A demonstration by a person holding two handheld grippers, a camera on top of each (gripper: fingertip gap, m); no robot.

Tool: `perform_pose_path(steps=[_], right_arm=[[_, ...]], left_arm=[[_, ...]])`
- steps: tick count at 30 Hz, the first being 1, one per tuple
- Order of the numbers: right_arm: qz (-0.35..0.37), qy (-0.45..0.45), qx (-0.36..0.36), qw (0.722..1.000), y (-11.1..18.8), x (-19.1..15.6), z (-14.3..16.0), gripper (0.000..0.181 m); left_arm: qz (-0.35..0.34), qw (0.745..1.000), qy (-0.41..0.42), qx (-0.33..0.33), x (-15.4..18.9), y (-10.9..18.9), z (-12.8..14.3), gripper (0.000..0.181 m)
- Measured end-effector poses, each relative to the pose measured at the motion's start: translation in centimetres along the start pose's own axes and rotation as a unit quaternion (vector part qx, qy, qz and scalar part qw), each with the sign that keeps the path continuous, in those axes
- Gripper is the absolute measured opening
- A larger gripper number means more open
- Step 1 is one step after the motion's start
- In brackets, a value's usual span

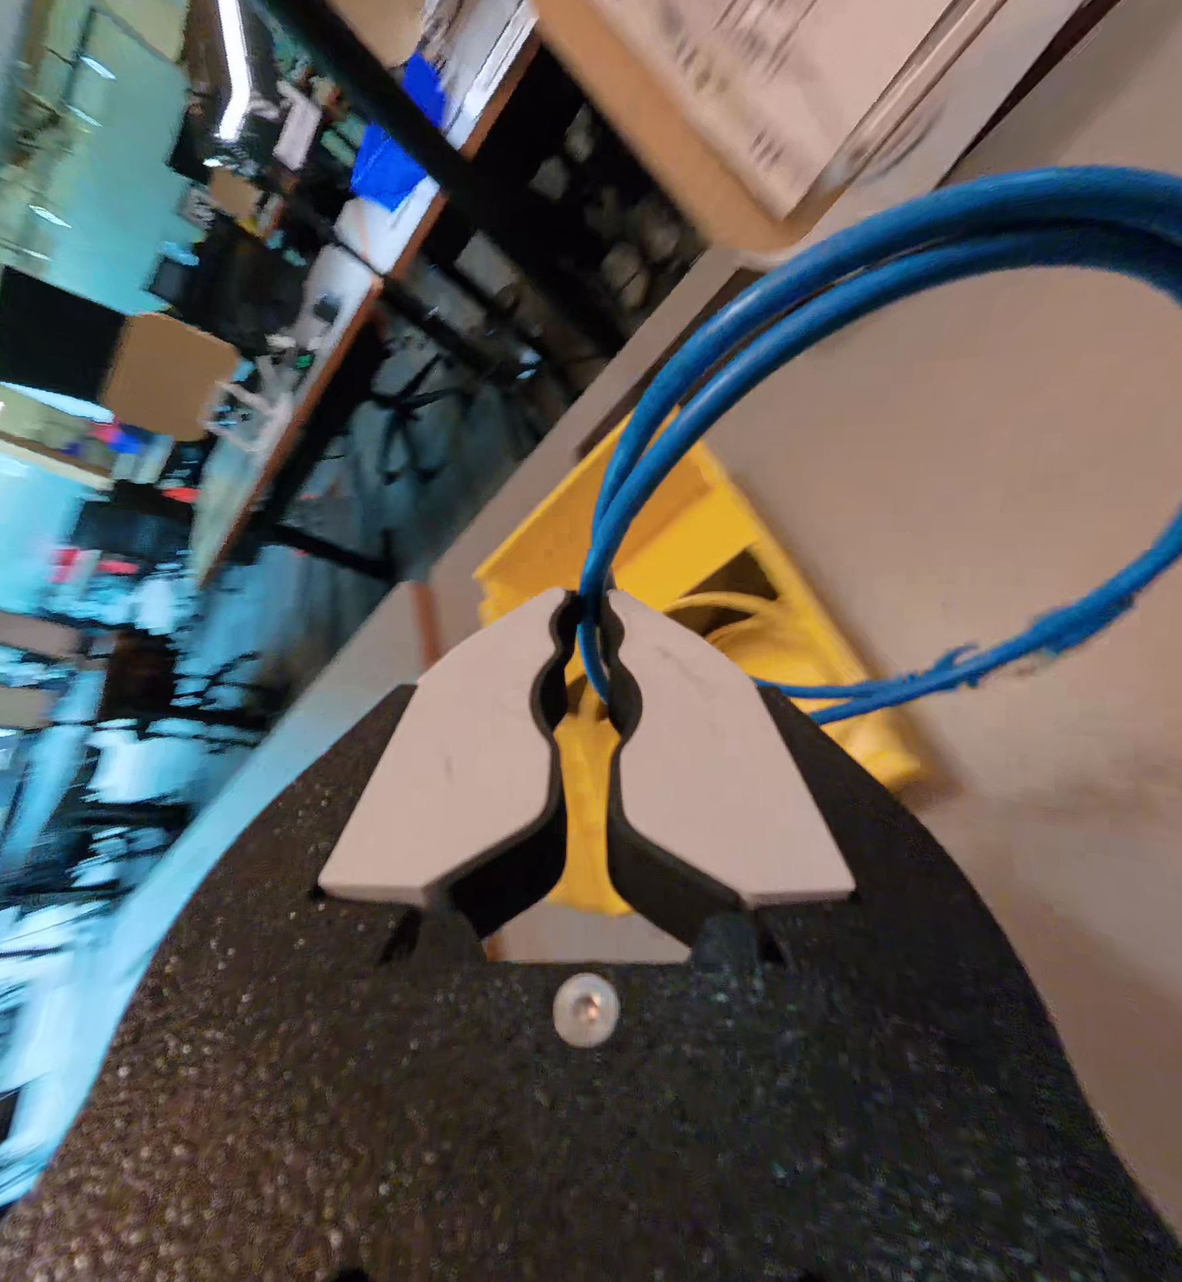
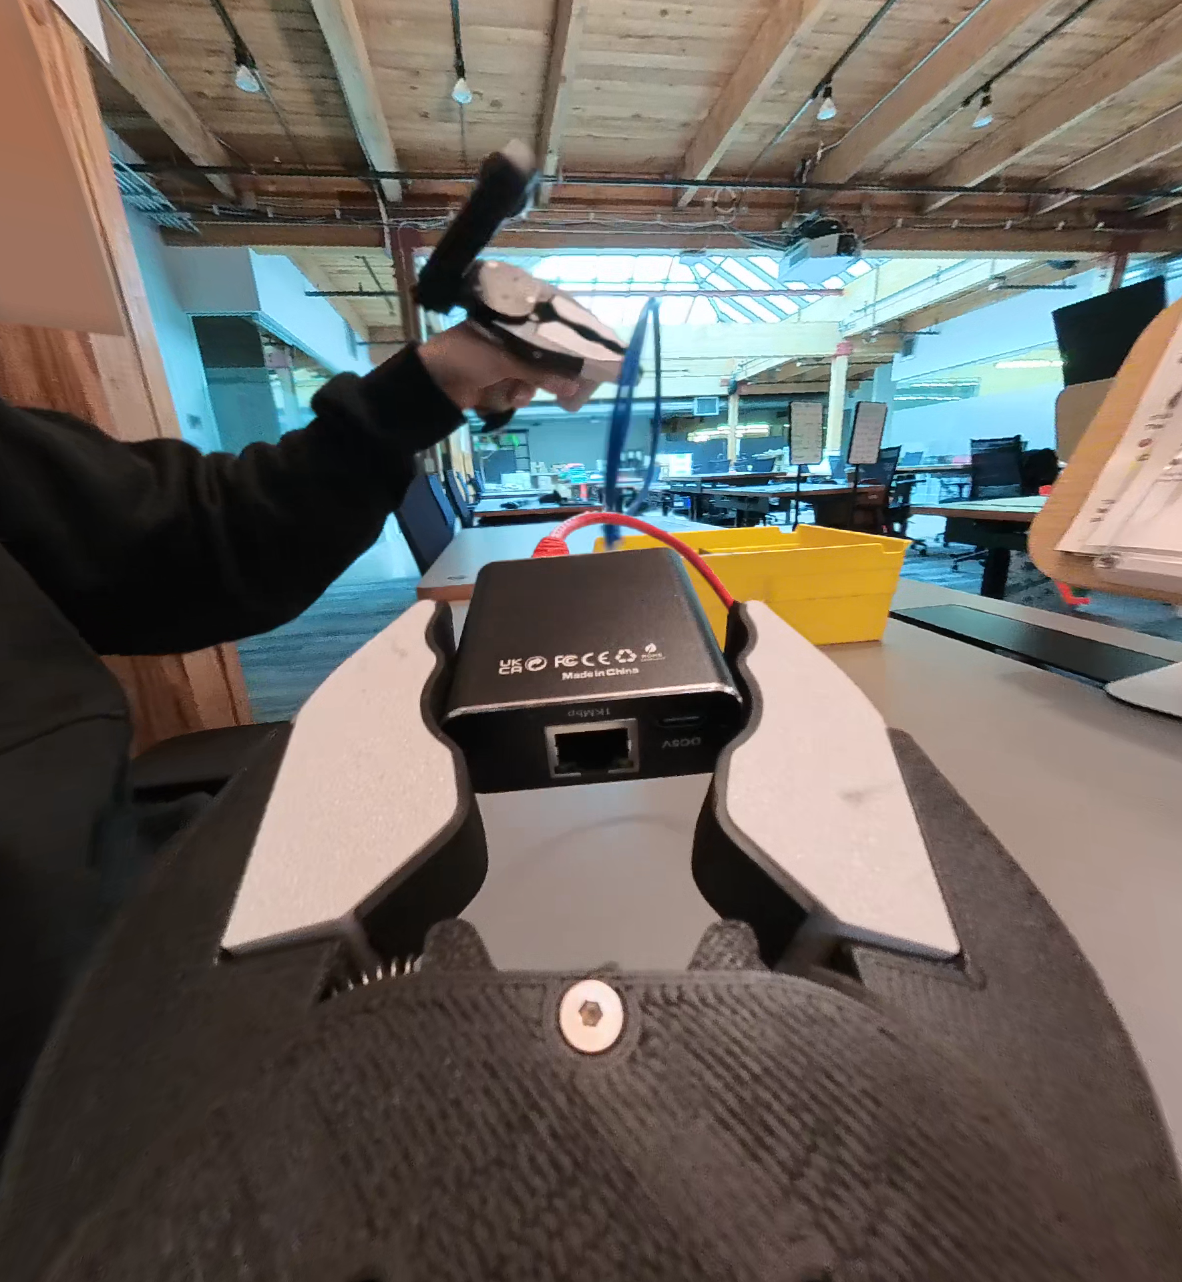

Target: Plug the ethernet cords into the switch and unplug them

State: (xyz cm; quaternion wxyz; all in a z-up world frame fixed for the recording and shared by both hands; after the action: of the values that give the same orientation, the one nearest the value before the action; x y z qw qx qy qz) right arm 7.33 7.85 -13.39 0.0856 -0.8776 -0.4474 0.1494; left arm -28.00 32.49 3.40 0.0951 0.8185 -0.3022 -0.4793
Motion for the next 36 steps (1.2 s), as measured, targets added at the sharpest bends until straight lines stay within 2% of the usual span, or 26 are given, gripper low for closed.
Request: perform_pose_path(steps=[4,5,8,11,19,21,22,24,25,27,29,30,36], right_arm=[[0.018,-0.001,0.021,1.0,1.2,0.3,-0.5,0.075],[0.021,0.0,0.022,1.0,1.5,0.3,-0.5,0.075],[0.024,0.001,0.028,0.999,2.0,0.3,-0.7,0.075],[0.025,0.002,0.034,0.999,2.3,0.4,-0.9,0.075],[0.024,0.003,0.037,0.999,2.7,0.5,-1.1,0.075],[0.027,0.004,0.038,0.999,2.8,0.5,-1.1,0.075],[0.027,0.004,0.04,0.999,2.9,0.5,-1.2,0.075],[0.028,0.002,0.044,0.999,3.1,0.6,-1.3,0.075],[0.027,0.002,0.045,0.999,3.1,0.6,-1.3,0.075],[0.024,0.001,0.045,0.999,3.0,0.6,-1.3,0.076],[0.019,0.001,0.04,0.999,2.9,0.6,-1.2,0.075],[0.018,0.001,0.037,0.999,2.8,0.5,-1.2,0.075],[0.005,0.001,0.02,1.0,2.4,0.2,-0.7,0.075]], left_arm=[[0.03,0.991,0.062,0.115,7.1,0.0,-2.3,0.005],[0.046,0.989,0.067,0.124,9.2,-0.4,-2.6,0.005],[0.128,0.986,0.06,0.086,14.8,-2.1,-3.0,0.005],[0.198,0.979,0.053,0.006,18.5,-4.3,-3.0,0.005],[0.201,0.975,0.08,-0.046,20.2,-11.7,-4.1,0.006],[0.217,0.973,0.07,-0.041,20.6,-12.5,-4.0,0.02],[0.232,0.971,0.055,-0.021,20.8,-12.4,-4.2,0.027],[0.257,0.966,0.001,0.041,20.9,-11.4,-4.4,0.024],[0.288,0.953,-0.047,0.085,21.3,-10.5,-4.5,0.018],[0.346,0.913,-0.145,0.158,22.4,-8.4,-4.2,0.018],[0.397,0.875,-0.201,0.193,23.7,-6.6,-3.2,0.012],[0.412,0.864,-0.208,0.201,24.2,-6.1,-2.7,0.012],[0.399,0.864,-0.23,0.202,26.4,-7.0,-0.6,0.017]])
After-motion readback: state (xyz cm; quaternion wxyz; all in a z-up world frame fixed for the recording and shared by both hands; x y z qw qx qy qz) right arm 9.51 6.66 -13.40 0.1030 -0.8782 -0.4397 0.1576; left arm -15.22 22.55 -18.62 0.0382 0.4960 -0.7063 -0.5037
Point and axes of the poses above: each gripper's, where its closed fingertips meet, y back along the fingers, z out of its underside, x = y × z across the jaws, the point moved 8 cm from there along y, back along the fingers, and after that the axes turned 8 degrees about -y, right-handed, at the moved point
